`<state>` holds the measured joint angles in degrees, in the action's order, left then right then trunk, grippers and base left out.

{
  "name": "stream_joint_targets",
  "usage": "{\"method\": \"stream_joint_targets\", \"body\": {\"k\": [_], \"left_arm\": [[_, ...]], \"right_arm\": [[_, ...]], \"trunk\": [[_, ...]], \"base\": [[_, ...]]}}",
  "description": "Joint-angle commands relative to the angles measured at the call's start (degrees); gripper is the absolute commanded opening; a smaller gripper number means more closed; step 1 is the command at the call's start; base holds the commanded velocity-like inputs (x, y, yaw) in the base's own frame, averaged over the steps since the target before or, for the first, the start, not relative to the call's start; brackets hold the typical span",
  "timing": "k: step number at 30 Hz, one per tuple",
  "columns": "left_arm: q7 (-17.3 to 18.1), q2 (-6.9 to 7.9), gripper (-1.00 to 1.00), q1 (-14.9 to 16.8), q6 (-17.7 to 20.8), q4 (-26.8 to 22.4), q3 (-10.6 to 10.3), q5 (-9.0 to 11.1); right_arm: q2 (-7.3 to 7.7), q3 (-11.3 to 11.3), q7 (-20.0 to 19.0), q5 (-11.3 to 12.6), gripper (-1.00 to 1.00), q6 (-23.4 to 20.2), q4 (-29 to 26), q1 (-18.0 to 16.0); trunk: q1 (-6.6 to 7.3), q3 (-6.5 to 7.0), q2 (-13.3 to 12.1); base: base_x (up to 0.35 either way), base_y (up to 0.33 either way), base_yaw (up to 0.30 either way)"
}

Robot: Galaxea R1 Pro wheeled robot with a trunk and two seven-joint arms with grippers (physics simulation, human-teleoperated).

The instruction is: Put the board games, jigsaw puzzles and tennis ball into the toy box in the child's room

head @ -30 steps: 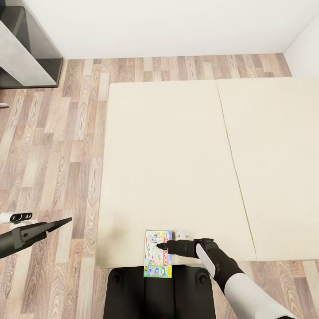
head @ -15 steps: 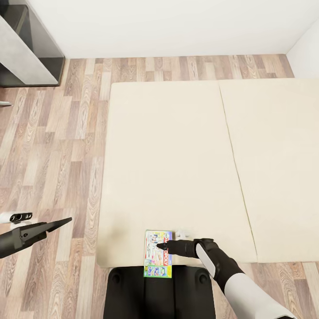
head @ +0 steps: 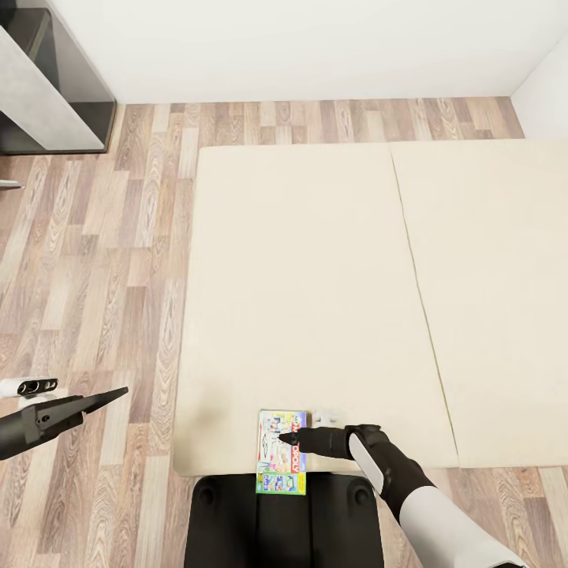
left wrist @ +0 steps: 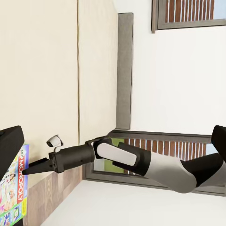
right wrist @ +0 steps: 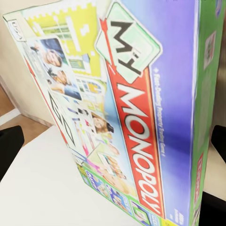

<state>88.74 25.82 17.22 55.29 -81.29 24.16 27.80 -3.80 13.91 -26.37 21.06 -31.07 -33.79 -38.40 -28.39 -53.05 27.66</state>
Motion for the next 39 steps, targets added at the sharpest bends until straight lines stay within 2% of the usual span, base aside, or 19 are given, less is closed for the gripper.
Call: {"method": "stream_joint_targets", "body": {"k": [1, 19, 39], "left_arm": [[0.21, 0.02, 1.00, 0.01, 0.61, -0.01, -0.02, -0.02], [0.24, 0.02, 1.00, 0.01, 0.61, -0.01, -0.01, -0.02], [0.21, -0.01, 1.00, 0.01, 0.61, -0.01, -0.04, -0.02]], "right_arm": [[0.02, 0.06, 0.03, 0.27, 1.00, -0.31, -0.05, -0.01], [0.02, 0.06, 0.01, 0.30, 1.00, -0.31, -0.05, -0.01], [0.02, 0.06, 0.03, 0.30, 1.00, -0.30, -0.05, -0.01]], "trunk": [[-0.03, -0.05, 0.07], [-0.03, -0.44, 0.07], [-0.03, -0.45, 0.07]], "base": [[0.000, 0.000, 0.000], [0.000, 0.001, 0.061], [0.000, 0.077, 0.001]]}}
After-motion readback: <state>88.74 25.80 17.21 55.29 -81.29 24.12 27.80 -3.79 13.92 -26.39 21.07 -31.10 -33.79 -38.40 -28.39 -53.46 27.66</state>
